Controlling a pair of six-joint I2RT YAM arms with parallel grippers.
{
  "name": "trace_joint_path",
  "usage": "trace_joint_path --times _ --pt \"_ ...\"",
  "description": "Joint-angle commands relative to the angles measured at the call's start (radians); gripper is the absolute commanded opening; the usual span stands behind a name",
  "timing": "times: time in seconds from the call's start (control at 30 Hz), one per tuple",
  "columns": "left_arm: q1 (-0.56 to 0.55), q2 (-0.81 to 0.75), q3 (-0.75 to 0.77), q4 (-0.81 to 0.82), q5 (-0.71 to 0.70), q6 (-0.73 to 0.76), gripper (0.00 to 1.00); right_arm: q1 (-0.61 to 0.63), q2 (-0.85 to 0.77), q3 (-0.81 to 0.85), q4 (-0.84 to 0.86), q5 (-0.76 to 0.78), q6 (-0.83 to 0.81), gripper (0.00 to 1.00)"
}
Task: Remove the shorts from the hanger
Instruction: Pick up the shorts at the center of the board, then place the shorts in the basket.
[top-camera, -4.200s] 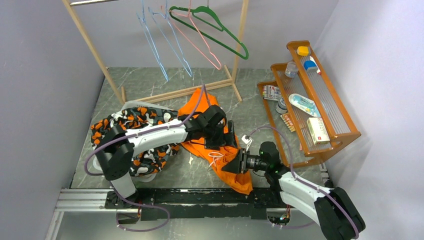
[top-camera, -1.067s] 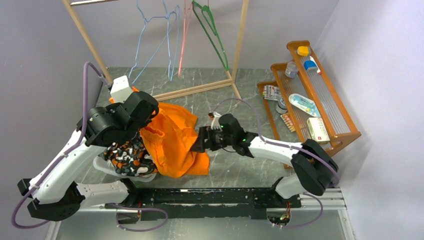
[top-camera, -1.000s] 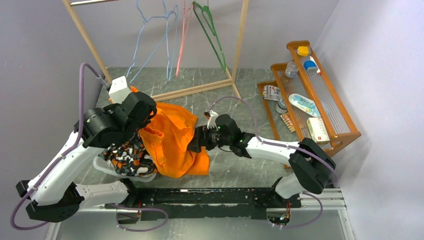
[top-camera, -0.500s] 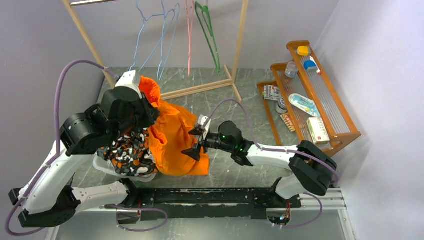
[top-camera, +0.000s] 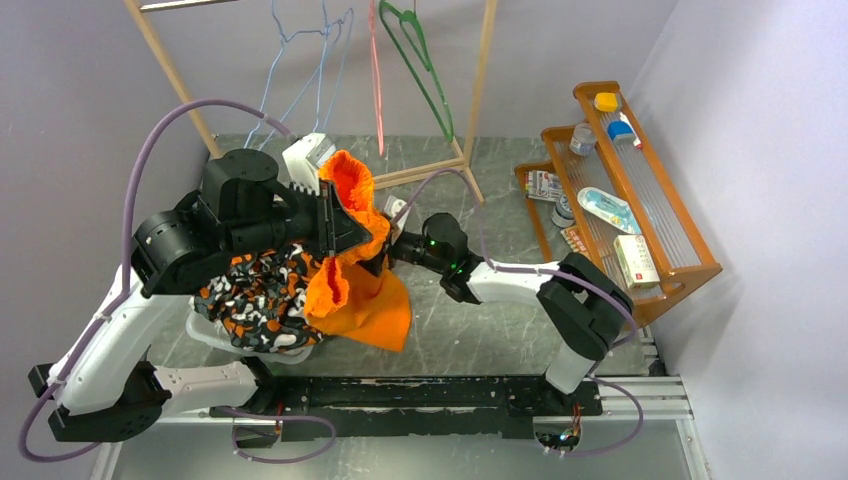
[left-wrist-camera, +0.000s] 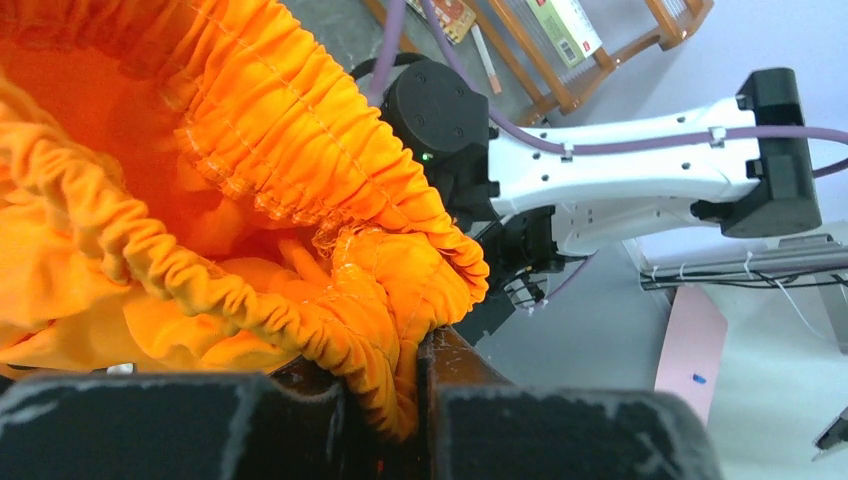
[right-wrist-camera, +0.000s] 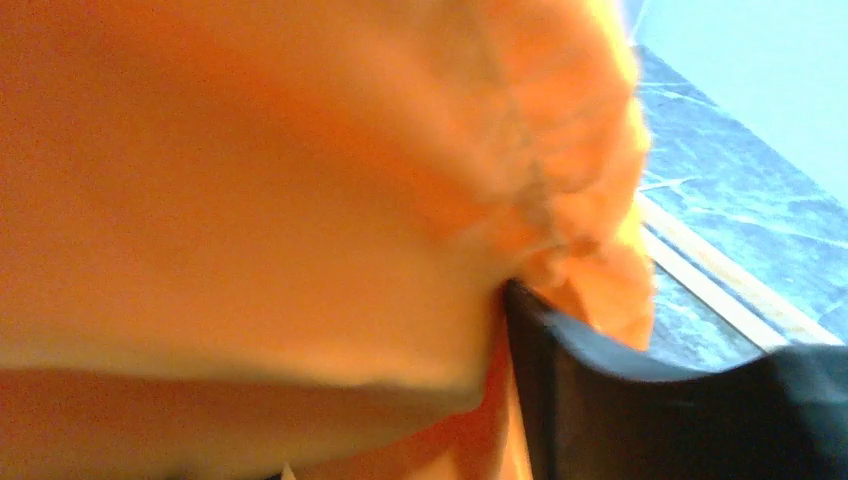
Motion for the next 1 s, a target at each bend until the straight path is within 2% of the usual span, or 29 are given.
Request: trace_joint_path --times 0.0,0.1,0.13,0.17,0.27,0.47,0.53,0.67,0.77,0.87,0.97 --pt "0.006 -0.028 0.02 0.082 0.107 0.023 0.07 -0.06 0.015 -0.051 0.236 0.067 0.149 0.49" --pt "0.005 -0.039 0.016 0.071 0.057 0.023 0.07 -0.083 -0.026 -0.101 0.323 0.102 0.207 0.12" --pt "0.006 -0.042 0.014 0.063 0.037 0.02 0.07 -0.086 -0.05 -0.125 0.344 0.131 0.218 0.03" --pt "0.005 -0.045 0.009 0.058 0.017 0.017 0.07 -0.09 -0.078 -0.15 0.357 0.165 0.219 0.0" --pt "0.006 -0.061 -0.026 0.061 -0.034 0.009 0.07 -0.092 -0.178 -0.192 0.288 0.266 0.177 0.0" --pt "0.005 -0.055 -0.09 0.091 -0.096 0.01 0.07 -0.092 -0.361 -0.138 -0.081 0.517 0.113 0.0" --pt "0.006 -0.053 -0.115 0.102 -0.144 -0.003 0.07 -0.092 -0.397 -0.095 -0.177 0.55 0.135 0.0" --pt "0.005 -0.069 -0.161 0.077 -0.358 -0.091 0.07 -0.091 -0.409 0.042 -0.37 0.246 0.206 0.0" --pt "0.006 -0.072 -0.191 0.017 -0.519 -0.167 0.07 -0.059 -0.379 0.08 -0.285 0.052 0.393 0.0" --pt "0.006 -0.064 -0.168 -0.049 -0.642 -0.238 0.07 0.041 -0.32 0.173 -0.259 -0.018 0.458 0.0" --pt "0.005 -0.07 -0.088 -0.074 -0.698 -0.263 0.07 0.141 -0.221 0.348 -0.357 -0.053 0.445 0.0"
